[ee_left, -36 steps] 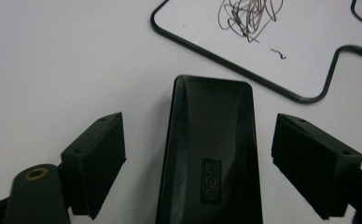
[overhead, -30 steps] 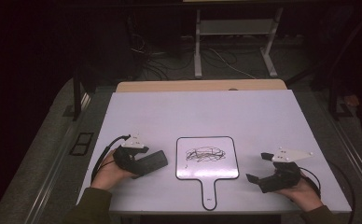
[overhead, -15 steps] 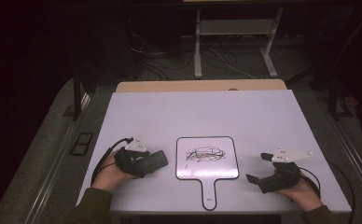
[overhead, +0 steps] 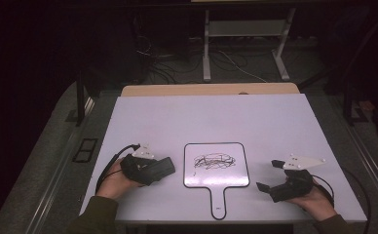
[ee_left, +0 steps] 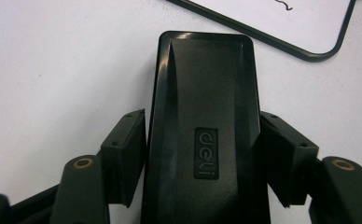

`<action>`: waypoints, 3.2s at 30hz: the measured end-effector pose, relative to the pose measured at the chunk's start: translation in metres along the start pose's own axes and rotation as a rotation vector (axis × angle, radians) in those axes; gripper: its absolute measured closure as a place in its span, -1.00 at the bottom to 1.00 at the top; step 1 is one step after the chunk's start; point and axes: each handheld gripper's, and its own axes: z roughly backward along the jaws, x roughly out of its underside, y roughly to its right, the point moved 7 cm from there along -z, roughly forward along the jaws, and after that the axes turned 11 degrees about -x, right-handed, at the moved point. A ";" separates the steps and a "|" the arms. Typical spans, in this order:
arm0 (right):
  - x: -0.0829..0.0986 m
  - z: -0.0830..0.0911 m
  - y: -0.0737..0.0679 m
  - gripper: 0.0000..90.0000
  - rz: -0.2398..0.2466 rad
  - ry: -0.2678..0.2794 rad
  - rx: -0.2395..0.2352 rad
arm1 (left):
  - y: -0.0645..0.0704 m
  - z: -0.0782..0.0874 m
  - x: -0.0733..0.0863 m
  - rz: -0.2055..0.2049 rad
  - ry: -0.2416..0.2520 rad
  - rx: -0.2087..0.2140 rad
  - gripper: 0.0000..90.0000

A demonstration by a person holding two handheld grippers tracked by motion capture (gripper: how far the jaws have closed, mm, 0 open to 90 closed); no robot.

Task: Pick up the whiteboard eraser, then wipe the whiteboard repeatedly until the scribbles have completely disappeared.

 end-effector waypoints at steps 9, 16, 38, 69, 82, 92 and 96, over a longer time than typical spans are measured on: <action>0.000 -0.001 0.000 -1.00 0.001 -0.001 -0.003 | -0.001 0.000 0.001 0.005 0.002 0.022 -0.15; 0.000 0.000 0.000 -1.00 -0.001 -0.002 -0.002 | 0.000 0.000 0.000 0.018 -0.002 0.017 -0.14; 0.001 0.000 0.000 -1.00 0.001 -0.003 -0.003 | -0.005 0.007 -0.006 0.137 -0.005 -0.003 -0.13; 0.000 -0.001 0.000 -1.00 -0.007 0.005 -0.003 | 0.003 0.007 -0.050 0.177 0.074 -0.025 -0.13; 0.001 -0.001 0.000 -1.00 -0.013 0.006 -0.006 | 0.008 -0.010 -0.083 0.121 0.086 -0.039 -0.13; 0.001 -0.001 0.001 -1.00 -0.017 0.009 -0.004 | 0.016 -0.030 -0.106 0.095 0.078 -0.016 -0.13; 0.001 0.000 0.002 -1.00 -0.020 0.010 -0.005 | 0.019 -0.040 -0.115 0.082 0.073 -0.017 -0.13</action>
